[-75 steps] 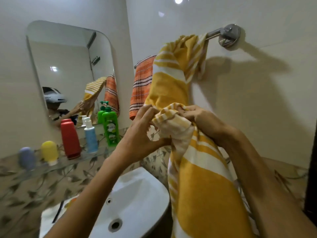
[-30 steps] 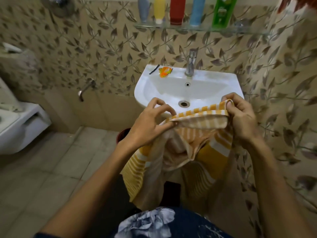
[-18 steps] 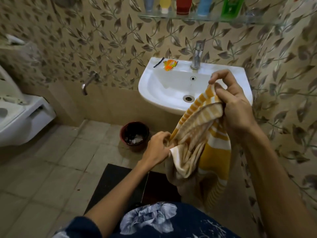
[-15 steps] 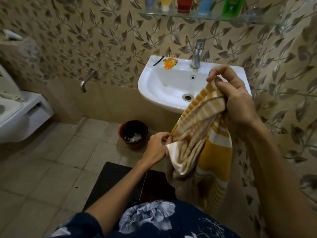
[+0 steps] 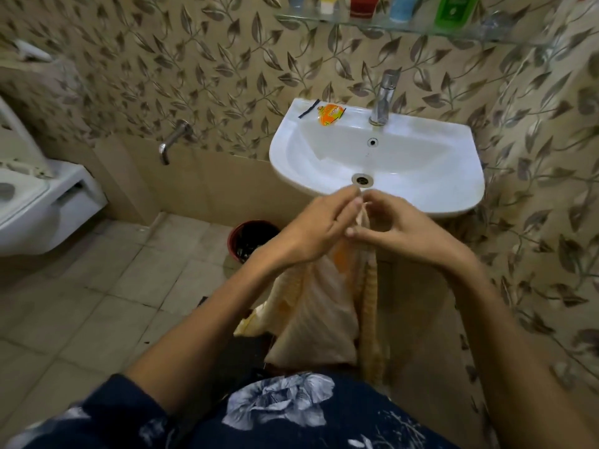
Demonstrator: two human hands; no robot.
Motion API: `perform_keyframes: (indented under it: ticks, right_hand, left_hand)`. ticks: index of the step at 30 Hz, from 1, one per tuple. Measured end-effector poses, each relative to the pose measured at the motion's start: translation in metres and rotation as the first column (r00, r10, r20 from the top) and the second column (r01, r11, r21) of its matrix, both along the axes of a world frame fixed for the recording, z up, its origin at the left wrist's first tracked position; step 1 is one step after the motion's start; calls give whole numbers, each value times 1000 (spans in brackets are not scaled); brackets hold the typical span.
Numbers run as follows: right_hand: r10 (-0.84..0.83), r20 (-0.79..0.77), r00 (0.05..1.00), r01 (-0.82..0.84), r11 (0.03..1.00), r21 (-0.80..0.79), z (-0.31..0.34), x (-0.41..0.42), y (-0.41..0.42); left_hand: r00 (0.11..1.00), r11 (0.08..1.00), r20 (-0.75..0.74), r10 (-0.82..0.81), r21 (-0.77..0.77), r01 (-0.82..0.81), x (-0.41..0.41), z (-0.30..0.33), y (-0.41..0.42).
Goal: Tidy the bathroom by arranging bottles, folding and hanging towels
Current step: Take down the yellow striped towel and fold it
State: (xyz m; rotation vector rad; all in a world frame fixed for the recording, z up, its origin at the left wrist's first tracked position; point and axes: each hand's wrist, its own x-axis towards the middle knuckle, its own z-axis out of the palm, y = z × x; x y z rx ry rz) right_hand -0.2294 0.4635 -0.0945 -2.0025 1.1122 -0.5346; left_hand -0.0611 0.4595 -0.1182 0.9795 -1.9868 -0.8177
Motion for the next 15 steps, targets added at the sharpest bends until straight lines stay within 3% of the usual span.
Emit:
perform_keyframes:
  ticks: [3, 7, 9, 12, 15]
  right_hand:
    - [69, 2, 998, -69, 996, 47, -17, 7, 2]
    - [16, 60, 998, -13, 999, -51, -21, 8, 7]
    - [-76, 149, 986, 91, 991, -100, -14, 6, 5]
    - [-251, 352, 902, 299, 950, -88, 8, -1, 4]
    - [-321, 498, 805, 411, 908, -79, 33, -18, 6]
  left_hand:
    - [989, 991, 90, -120, 69, 114, 7, -5, 2]
    - [962, 977, 199, -190, 131, 166, 40, -14, 0]
    - [947, 994, 306, -101, 67, 84, 56, -26, 1]
    - [938, 997, 339, 77, -7, -79, 81, -51, 1]
    - [911, 977, 367, 187, 28, -211, 102, -74, 2]
